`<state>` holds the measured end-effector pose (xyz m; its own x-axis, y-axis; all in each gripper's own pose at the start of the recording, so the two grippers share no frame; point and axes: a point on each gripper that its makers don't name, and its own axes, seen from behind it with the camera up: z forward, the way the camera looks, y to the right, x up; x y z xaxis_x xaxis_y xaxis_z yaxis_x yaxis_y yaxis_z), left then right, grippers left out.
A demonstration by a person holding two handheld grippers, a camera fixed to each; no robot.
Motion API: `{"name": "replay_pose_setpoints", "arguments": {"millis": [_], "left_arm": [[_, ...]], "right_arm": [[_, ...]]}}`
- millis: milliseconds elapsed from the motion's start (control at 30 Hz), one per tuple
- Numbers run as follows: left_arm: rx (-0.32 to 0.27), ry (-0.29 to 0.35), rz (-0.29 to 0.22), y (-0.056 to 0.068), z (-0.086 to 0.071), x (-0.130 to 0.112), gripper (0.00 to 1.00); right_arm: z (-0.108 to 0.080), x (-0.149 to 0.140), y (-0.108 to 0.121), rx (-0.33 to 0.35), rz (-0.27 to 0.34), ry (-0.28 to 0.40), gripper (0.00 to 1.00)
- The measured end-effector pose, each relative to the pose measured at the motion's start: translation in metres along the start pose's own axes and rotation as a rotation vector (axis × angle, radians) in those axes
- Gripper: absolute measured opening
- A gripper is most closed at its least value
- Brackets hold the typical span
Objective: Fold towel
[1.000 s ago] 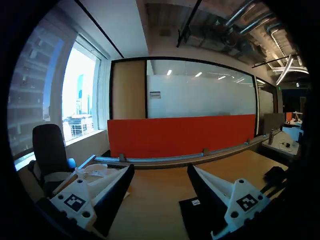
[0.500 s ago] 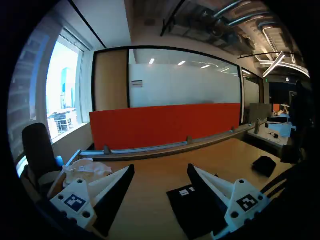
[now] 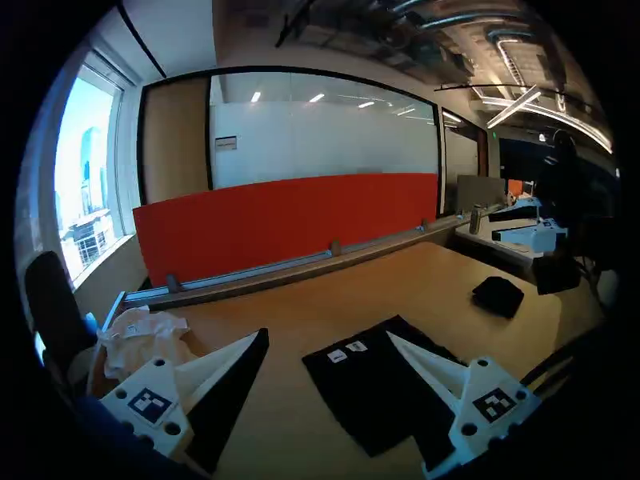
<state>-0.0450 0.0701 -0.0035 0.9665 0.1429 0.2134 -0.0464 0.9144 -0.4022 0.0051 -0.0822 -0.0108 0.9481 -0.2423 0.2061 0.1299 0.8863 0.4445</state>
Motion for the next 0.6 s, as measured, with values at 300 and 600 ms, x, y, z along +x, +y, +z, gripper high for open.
{"name": "replay_pose_setpoints", "arguments": {"millis": [300, 600], "left_arm": [[-0.039, -0.056, 0.047, 0.013, 0.01, -0.032, 0.98], [-0.059, -0.126, 0.041, 0.024, 0.025, -0.083, 0.98]], "right_arm": [[0.008, -0.034, -0.016, 0.049, -0.025, -0.067, 0.95], [0.017, -0.082, -0.036, 0.101, -0.028, -0.131, 0.95]]}}
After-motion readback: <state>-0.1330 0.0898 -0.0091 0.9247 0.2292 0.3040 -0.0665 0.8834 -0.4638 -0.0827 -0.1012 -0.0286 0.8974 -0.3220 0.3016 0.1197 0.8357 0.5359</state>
